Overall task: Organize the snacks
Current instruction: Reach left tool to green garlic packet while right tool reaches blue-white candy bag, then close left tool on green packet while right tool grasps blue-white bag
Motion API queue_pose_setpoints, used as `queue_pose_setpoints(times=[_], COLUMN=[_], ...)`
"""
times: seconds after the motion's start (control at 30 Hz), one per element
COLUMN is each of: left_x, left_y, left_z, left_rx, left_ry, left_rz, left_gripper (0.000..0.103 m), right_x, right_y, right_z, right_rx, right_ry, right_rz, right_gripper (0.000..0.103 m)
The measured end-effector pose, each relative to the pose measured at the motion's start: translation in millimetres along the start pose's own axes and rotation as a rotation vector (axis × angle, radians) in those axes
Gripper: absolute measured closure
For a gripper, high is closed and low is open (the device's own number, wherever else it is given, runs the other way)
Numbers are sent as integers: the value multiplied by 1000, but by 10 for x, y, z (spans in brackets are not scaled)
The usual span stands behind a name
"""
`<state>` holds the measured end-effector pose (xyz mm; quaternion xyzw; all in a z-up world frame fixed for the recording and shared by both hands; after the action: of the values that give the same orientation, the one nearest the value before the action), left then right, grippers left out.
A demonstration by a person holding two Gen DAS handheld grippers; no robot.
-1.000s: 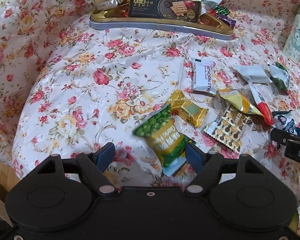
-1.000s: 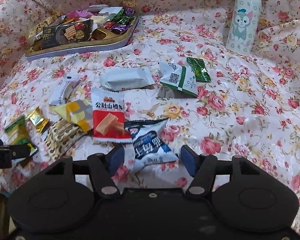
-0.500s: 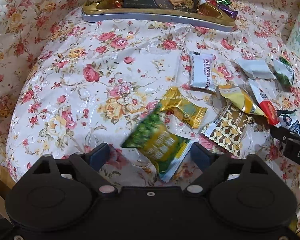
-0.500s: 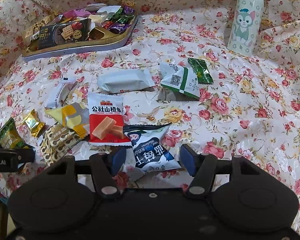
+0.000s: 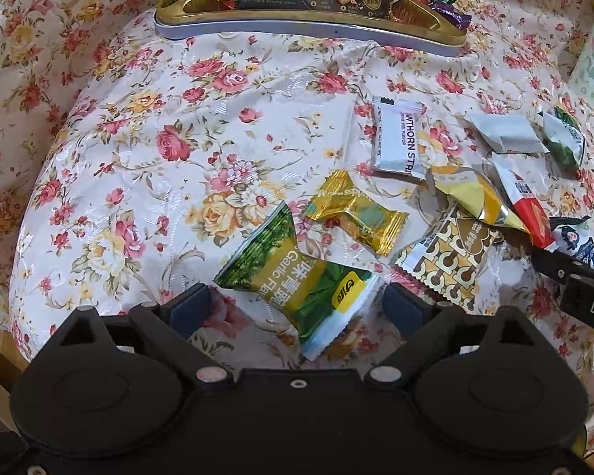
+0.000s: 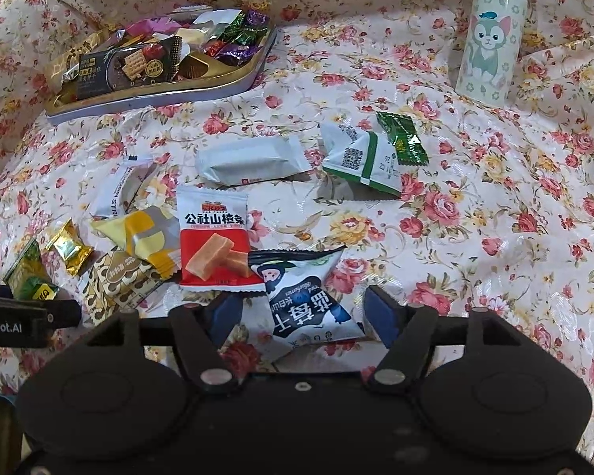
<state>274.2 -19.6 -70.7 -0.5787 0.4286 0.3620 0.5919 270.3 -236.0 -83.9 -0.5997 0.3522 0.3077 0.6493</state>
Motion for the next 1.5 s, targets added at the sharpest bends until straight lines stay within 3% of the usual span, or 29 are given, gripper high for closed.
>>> queue_pose_setpoints(times=[0.17,0.3,0.57,0.73,1.0,1.4,1.47,1.5], left_x=[-60,-125,-202,-244,-91,-17,-22,-28], left_y=[0,-8,-36,-95,-150,-225,-222,-227], left_z=[45,132,176,206,191,134,136,134], left_rx=[-22,-64,-85,-143,-205,-202,-208,-207], left_ry=[21,58,83,135,98,45,35,22], left_rz=[4,13,-8,-22,18,15,9,3], left_gripper=[16,23,26,25,25,26,30,39], right_x=[-61,-101,-182,-203,-183,-154,-152,-151], right_y=[23,45,117,139,116,80,79,78], right_z=[-32,-49,-88,-113,-62,-44,-44,-45], right_rx=[-4,7,41,61,51,47,48,50], right_ry=[3,-3,-27,-34,0,12,12,11], right_rz=[0,4,20,30,57,76,76,77], right_gripper=[61,65,66,66,66,66,66,66])
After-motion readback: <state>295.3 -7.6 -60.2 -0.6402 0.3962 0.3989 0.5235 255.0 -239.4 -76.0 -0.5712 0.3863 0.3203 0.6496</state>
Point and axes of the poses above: each gripper's, at about its wrist camera, not at the fingertips, and x roughly the way its jaws point, z to its left, y to its underside, the point moved 1 cm from there along x, roughly the way its jaws point, and after that the axes turned 3 degrees about -z, right-handed, at the moved point
